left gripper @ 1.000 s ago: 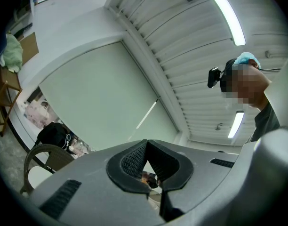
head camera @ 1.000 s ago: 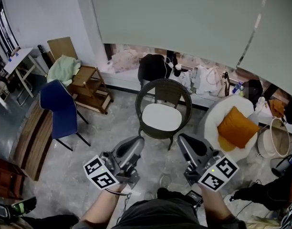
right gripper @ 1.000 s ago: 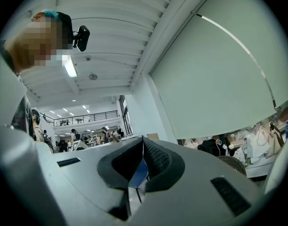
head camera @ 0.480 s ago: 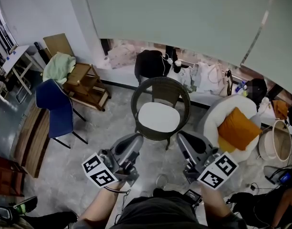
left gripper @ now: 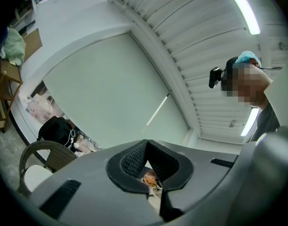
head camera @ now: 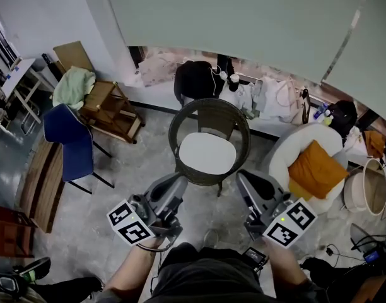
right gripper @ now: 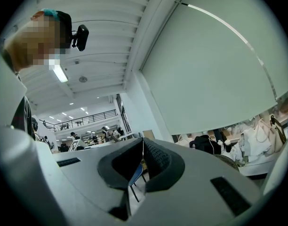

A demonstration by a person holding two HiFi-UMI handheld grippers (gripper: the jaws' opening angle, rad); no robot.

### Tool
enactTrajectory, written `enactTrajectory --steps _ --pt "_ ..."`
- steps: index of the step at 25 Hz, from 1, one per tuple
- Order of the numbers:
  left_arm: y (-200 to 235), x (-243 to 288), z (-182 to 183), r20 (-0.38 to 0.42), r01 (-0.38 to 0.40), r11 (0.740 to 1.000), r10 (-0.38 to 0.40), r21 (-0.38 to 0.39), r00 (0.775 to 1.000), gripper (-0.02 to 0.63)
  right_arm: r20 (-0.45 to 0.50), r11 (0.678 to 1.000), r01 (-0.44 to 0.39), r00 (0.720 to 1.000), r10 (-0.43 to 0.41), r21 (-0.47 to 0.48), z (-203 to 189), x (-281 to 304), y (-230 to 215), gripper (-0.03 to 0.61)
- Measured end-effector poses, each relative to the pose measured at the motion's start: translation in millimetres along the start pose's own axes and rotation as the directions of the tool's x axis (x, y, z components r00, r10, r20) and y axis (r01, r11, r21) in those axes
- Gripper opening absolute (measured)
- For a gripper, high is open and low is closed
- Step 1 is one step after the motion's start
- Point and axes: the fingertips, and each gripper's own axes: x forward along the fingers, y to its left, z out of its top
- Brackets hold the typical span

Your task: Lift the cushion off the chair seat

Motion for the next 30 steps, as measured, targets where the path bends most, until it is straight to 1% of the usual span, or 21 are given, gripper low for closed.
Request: enactTrajectory --steps 7,13,16,20,25,30 --pt "19.9 20.9 2.0 -0.008 0.0 1.0 0.0 -0.004 1.0 0.009 -0.017 1.0 0.012 1.0 -0.012 0.004 0.6 13.1 -25.3 0.014" --pt "57.5 37.7 7.8 -0.017 -0.002 1.0 0.002 -0.018 1.0 0.009 -0.036 0.999 0.034 0.999 -0.034 0.009 -4.6 39.1 -53.3 0.014" --pt "86.1 48.7 12.2 -0.03 -0.003 0.999 0.002 -0.033 1.0 0.009 -0.045 0.999 0.049 0.998 -0.049 0.013 -8.0 61.4 -71.6 0.014" --pt "127.0 69.6 18.0 -0.069 -0.003 0.999 0.001 -0.036 0.998 0.009 -0.057 0.997 0.083 0.995 -0.082 0.01 -10.8 95.7 -102.0 0.014" --pt "184.6 83.8 22.8 -0.104 -0.03 0.998 0.023 -0.061 0.994 0.009 -0.075 0.992 0.121 0.99 -0.118 0.028 -17.1 136.3 -137.8 0.014" --pt "230.7 97.3 20.8 -0.139 -0.047 0.995 0.035 -0.084 0.99 0.009 -0.1 0.987 0.154 0.984 -0.149 0.045 -27.9 167.9 -170.6 0.014"
